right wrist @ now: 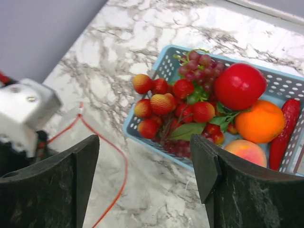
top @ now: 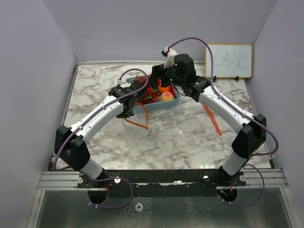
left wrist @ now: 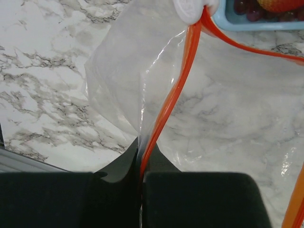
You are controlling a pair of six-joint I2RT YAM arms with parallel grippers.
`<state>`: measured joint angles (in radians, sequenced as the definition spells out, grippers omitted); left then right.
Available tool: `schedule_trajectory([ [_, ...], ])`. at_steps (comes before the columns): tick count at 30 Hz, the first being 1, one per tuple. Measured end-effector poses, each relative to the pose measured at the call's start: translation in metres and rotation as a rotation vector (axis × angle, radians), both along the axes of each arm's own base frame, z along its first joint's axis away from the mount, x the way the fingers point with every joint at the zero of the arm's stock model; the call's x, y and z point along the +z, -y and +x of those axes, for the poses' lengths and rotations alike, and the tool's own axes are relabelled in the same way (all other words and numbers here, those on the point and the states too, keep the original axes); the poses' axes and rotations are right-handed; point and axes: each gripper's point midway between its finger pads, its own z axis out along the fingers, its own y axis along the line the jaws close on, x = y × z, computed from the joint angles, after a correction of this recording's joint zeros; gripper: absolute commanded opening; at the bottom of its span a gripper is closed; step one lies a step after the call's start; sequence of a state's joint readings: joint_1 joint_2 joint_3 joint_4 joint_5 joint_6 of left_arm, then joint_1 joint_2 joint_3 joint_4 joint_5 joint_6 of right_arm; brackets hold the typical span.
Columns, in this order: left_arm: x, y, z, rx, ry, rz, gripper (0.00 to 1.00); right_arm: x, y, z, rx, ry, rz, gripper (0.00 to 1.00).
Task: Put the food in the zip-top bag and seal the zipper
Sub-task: Pick up the fake fruit from the bin.
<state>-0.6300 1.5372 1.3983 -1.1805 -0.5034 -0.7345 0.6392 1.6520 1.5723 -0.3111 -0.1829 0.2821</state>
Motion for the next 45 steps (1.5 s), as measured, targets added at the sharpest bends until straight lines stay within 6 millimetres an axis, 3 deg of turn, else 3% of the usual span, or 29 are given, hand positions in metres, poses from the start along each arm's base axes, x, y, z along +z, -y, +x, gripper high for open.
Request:
schedule_trajectory([
  [3, 0.001, -0.011, 0.003, 0.033, 0.005, 0.007, 0.0, -0.024, -0.008, 0.022, -0.024, -0.019, -0.045, 0.76],
  [4, 0.001, -0.015, 0.003, 0.043, 0.005, 0.009, 0.0, -0.024, -0.008, 0.022, -0.024, -0.019, -0.045, 0.75],
  [5, 0.0, -0.019, 0.002, 0.051, 0.002, 0.013, 0.0, -0.052, -0.013, 0.032, -0.028, -0.061, -0.081, 0.75],
  [11, -0.015, -0.041, -0.006, 0.074, -0.05, 0.053, 0.0, -0.122, -0.024, 0.039, -0.003, -0.187, -0.145, 0.72],
  [20, -0.014, -0.053, 0.001, 0.073, -0.047, 0.06, 0.0, -0.168, -0.048, 0.038, 0.065, -0.296, -0.109, 0.57],
  [24, -0.011, -0.058, 0.004, 0.072, -0.033, 0.057, 0.0, -0.179, -0.059, 0.044, 0.078, -0.325, -0.087, 0.51],
  [35, -0.002, -0.064, 0.012, 0.063, 0.005, 0.021, 0.0, -0.201, -0.069, 0.044, 0.09, -0.398, -0.059, 0.03],
  [40, -0.001, -0.062, 0.015, 0.058, 0.011, 0.005, 0.0, -0.195, -0.068, 0.044, 0.088, -0.388, -0.058, 0.02],
  [45, -0.001, -0.059, 0.014, 0.053, 0.015, -0.013, 0.0, -0.158, -0.059, 0.043, 0.077, -0.34, -0.033, 0.02],
])
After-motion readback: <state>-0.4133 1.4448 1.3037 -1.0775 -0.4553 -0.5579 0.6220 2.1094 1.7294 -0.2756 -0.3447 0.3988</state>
